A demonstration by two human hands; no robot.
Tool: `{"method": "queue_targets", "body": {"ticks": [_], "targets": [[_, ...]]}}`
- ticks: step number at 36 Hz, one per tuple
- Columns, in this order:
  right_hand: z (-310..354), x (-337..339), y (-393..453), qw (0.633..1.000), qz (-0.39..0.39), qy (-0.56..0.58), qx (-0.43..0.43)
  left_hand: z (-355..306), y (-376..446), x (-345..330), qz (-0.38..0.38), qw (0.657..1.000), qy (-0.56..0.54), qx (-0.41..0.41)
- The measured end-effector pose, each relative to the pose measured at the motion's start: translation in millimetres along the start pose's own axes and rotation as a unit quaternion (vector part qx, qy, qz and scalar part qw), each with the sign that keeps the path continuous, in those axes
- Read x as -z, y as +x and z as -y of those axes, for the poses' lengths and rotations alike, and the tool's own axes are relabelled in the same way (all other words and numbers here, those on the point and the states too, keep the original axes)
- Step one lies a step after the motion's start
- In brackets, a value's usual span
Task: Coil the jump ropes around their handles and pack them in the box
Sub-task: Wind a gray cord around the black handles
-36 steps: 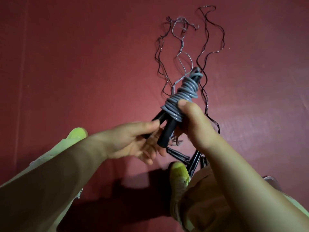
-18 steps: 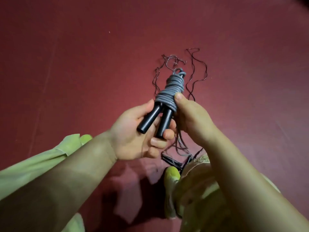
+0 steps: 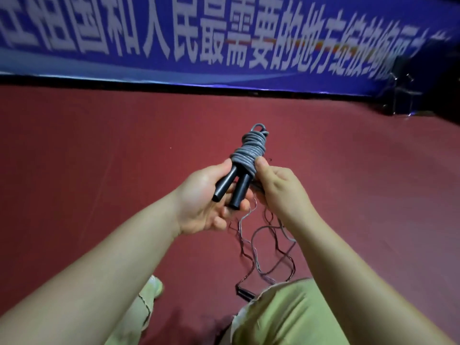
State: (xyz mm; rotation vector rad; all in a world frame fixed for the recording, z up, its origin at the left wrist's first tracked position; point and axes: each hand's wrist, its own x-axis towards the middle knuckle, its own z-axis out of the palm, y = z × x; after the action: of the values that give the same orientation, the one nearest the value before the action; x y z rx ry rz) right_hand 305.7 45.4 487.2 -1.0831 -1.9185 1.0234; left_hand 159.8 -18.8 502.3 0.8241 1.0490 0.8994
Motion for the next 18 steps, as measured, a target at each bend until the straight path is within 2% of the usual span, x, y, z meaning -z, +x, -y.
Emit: {"method": "queue_targets", "body": {"ticks": [3,5,8,12,14,16,18], "targets": [[19,12,-11,0.999,-0.015,-0.017,0.026,-10,-15,-14,-0.025,0.997,0.056,-0.043],[31,17,-19,0.999,-0.008,-0.020,0.027,-15,-24,-21,-0.077,0.982,0.144,-0.097],[39,20,-25,0.999,0.039,0.012,0.010,-19,-33,-27,-0.143,0.935,0.286,-0.155],[37,24,-31,0.996,0.075,-0.039,-0.030,-20,-43,-30,-0.135,0.868,0.442,-0.180],[41,20,-27,0.992,0.100,-0.077,0.001,-19,-47,-32,-0.151,0.844,0.489,-0.162],[50,21,-27,0.989,0.087,-0.113,0.039,-17,-49,-33,-0.187,0.806,0.540,-0.157],[63,17,-23,0.994,0.108,-0.010,-0.033,-12,-50,-33,-0.226,0.745,0.600,-0.181]]}}
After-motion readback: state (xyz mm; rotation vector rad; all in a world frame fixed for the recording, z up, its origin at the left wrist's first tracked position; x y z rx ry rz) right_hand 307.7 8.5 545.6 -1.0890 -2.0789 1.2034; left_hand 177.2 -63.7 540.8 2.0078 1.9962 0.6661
